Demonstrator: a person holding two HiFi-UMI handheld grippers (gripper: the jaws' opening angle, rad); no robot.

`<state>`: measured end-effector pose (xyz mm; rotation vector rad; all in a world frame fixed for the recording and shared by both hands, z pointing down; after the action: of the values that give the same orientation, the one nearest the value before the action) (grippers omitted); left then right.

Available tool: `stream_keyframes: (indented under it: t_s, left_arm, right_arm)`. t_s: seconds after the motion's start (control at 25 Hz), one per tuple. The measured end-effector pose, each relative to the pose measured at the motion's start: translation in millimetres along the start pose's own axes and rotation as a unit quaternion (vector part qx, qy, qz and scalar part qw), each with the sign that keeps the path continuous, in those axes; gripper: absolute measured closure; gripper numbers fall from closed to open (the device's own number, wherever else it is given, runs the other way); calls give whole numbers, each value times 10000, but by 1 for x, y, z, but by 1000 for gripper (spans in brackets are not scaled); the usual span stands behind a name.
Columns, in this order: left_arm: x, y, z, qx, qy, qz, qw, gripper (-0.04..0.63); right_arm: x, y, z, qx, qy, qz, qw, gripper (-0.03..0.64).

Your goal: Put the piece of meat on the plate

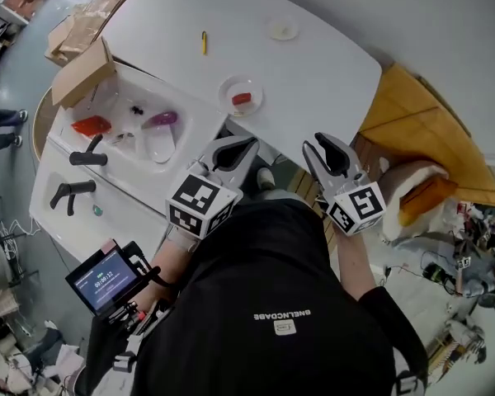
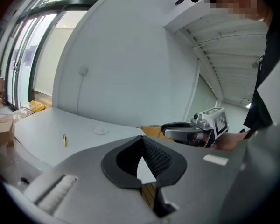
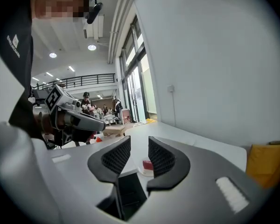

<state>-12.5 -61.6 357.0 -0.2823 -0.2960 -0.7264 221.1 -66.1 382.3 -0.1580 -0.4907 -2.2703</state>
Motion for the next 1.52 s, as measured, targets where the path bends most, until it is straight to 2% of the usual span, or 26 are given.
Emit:
stream_keyframes:
  t_s: [0.16, 0.48, 1.52]
  left_arm:
    - [6, 12, -7, 132, -38, 216, 9997, 575]
    - [15, 21, -12, 243, -104, 428, 9987, 575]
    - [9, 8, -2, 93, -84, 224, 9997, 575]
  right_arm:
    - [-22, -9, 1, 139, 149, 212, 9996, 511]
    - [-38, -10, 3, 179, 131, 408, 9989, 511]
    - [-21, -5, 12, 307, 62, 324, 9990, 511]
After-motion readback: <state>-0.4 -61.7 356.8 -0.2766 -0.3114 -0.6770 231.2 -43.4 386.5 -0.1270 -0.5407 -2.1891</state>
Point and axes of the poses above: the fingertips, and each gripper's own axes: x forward along the fingers, y to its right, z out of its underside, the point moved 9 cm from there along -x, backward along the fingers, and after that the axes turned 8 degrees about x, right-handed, at the moved point
